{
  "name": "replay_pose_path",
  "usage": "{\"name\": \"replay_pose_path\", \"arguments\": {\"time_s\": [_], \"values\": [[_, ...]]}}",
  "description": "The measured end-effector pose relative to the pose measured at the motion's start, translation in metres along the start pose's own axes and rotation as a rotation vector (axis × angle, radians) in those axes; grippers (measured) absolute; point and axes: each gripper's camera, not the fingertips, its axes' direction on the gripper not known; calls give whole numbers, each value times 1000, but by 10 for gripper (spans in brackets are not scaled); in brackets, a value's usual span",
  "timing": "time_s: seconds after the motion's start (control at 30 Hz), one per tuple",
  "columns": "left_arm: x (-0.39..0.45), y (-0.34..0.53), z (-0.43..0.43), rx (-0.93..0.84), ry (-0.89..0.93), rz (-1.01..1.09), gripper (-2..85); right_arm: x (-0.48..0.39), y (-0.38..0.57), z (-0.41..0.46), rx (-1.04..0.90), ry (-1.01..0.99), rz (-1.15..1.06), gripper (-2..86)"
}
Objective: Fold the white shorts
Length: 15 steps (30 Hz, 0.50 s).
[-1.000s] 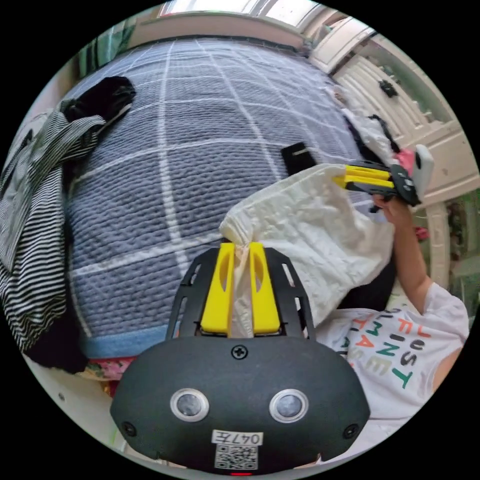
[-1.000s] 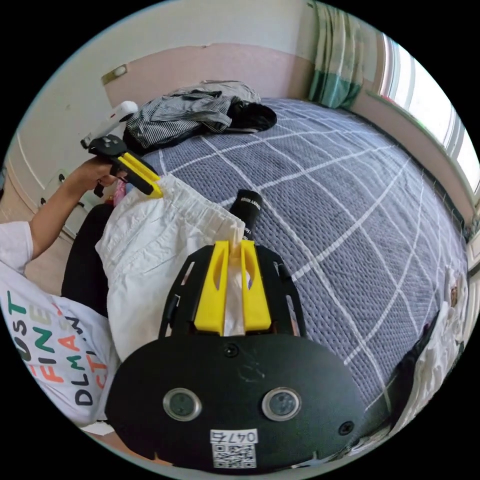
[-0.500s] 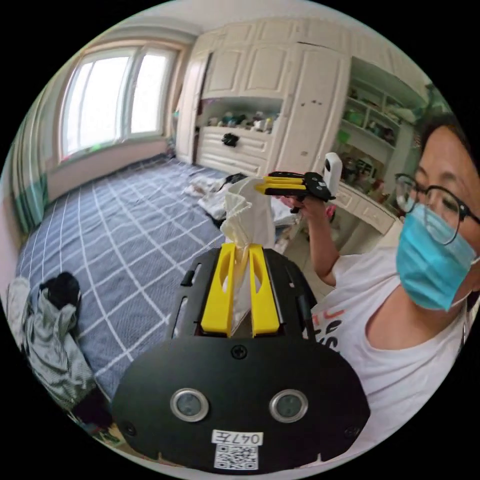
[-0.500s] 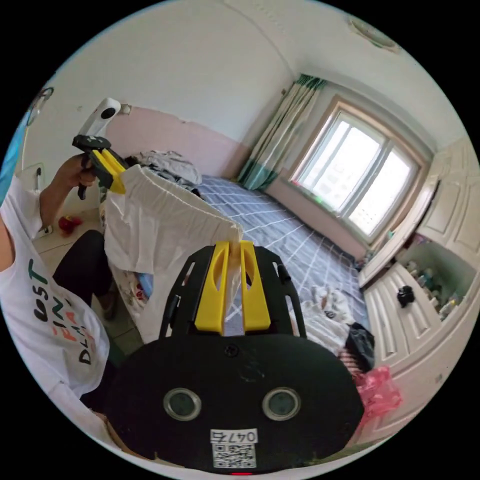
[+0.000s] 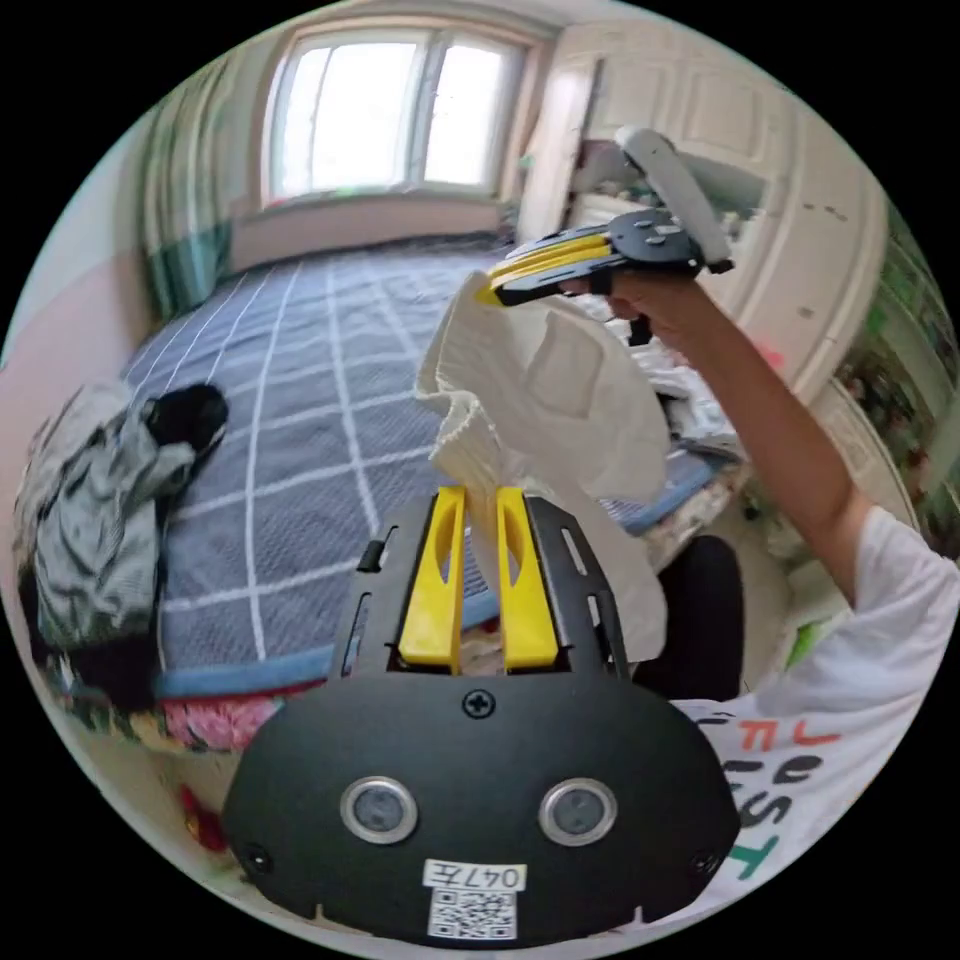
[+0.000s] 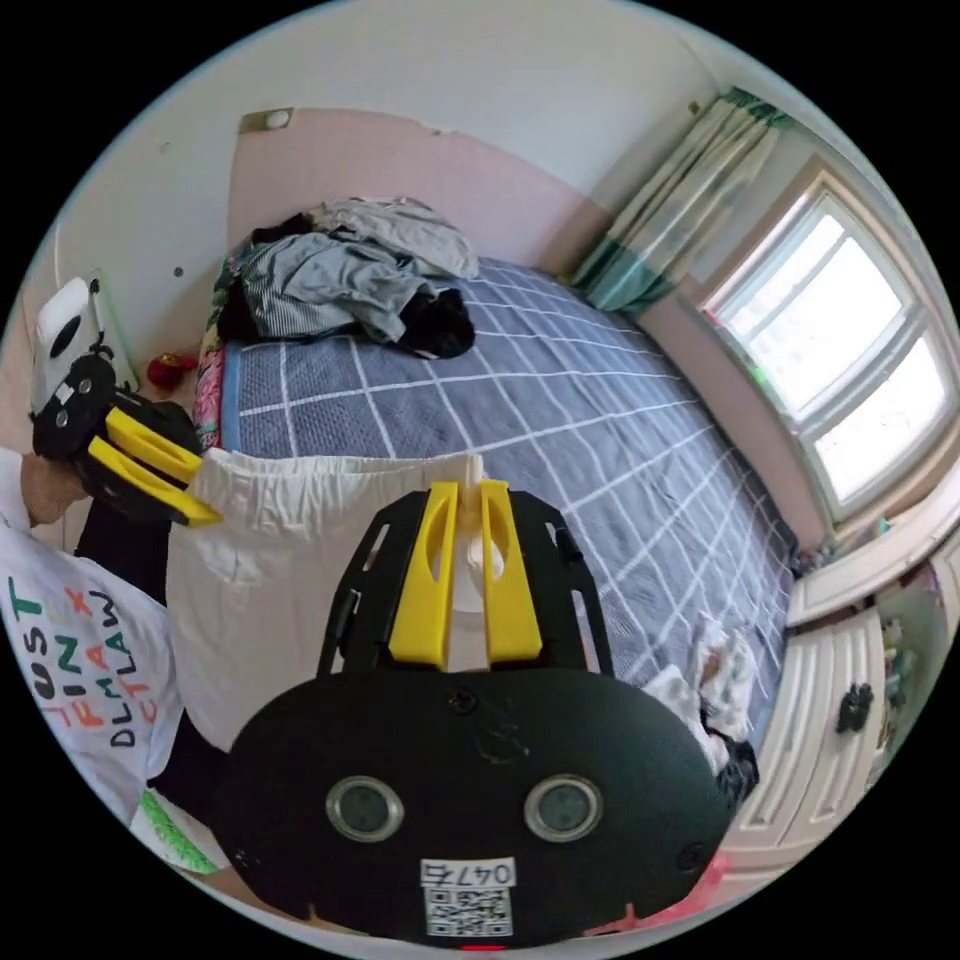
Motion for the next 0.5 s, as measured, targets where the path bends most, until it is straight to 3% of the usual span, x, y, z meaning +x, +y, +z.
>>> {"name": "replay_pose_path", "arguments": {"time_s": [0.1, 0.23, 0.37, 0.5], "values": [[-48, 28, 47, -137, -103, -187, 81, -27, -22, 87, 16, -94, -41, 21], [-100, 71, 74, -231, -81, -370, 177, -49, -34, 176, 20, -276, 44, 47], [-121, 93, 45, -135, -27, -410, 166, -42, -10, 166, 181, -309, 122, 43], [-121, 81, 33, -138, 59, -317, 139, -43, 55, 100, 375, -261, 124, 31]]}}
